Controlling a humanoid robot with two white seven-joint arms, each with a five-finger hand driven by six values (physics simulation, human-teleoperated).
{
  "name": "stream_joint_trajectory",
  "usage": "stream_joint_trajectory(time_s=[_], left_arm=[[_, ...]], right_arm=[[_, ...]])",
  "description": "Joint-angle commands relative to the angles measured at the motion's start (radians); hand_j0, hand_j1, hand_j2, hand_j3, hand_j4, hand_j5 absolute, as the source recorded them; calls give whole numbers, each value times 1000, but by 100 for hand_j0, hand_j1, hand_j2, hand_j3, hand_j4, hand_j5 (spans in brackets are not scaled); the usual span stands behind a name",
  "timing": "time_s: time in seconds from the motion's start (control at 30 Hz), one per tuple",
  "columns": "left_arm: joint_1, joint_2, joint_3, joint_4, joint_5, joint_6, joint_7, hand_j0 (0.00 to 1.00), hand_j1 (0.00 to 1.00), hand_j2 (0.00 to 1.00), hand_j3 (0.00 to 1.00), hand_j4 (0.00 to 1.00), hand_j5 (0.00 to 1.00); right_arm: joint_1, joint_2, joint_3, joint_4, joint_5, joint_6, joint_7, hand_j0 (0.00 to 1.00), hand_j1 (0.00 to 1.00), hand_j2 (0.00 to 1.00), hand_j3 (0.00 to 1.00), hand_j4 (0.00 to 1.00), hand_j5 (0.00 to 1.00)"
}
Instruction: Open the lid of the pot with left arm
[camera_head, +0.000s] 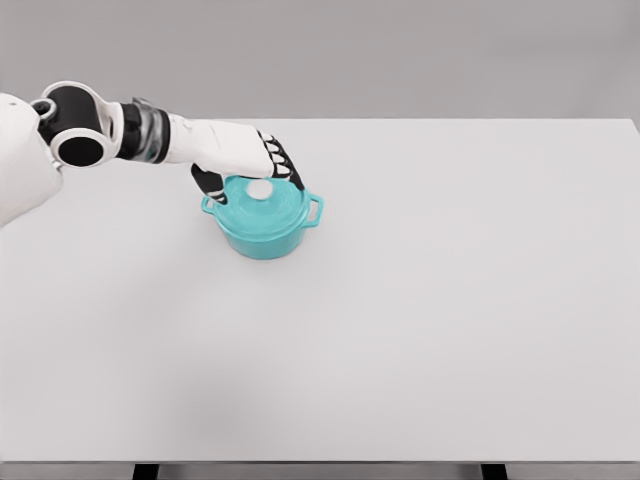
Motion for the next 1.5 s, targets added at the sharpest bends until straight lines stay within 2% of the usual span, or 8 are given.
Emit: stream_joint_trajectory(time_s=[0.0,0.2,0.43,0.7,1.0,1.17,1.37,1.47], left_arm=[[0,-11,-5,34,1,2,1,93,93,93,93,93,93],[2,-25,-10,54,0,2,1,93,93,93,93,93,93],[2,-23,-10,54,0,2,1,80,80,80,80,80,80],[5,-25,-13,54,0,2,0,79,79,79,79,79,79],[6,-31,-13,54,0,2,-3,72,72,72,72,72,72],[6,-32,-13,52,0,2,-18,60,60,60,60,60,60],[5,-28,-10,51,0,2,-20,38,38,38,38,38,38],[2,-14,-8,49,1,2,-20,35,35,35,35,35,35]], right_arm=[[0,0,0,0,0,-1,0,100,100,100,100,100,100],[-2,0,0,0,0,0,0,100,100,100,100,100,100],[-2,0,0,0,0,0,0,100,100,100,100,100,100],[0,0,0,0,0,-1,-1,100,100,100,100,100,100],[0,0,0,0,0,0,0,100,100,100,100,100,100],[0,0,0,0,0,0,0,100,100,100,100,100,100],[0,0,0,0,0,-1,0,100,100,100,100,100,100],[0,0,0,0,0,0,0,100,100,100,100,100,100]])
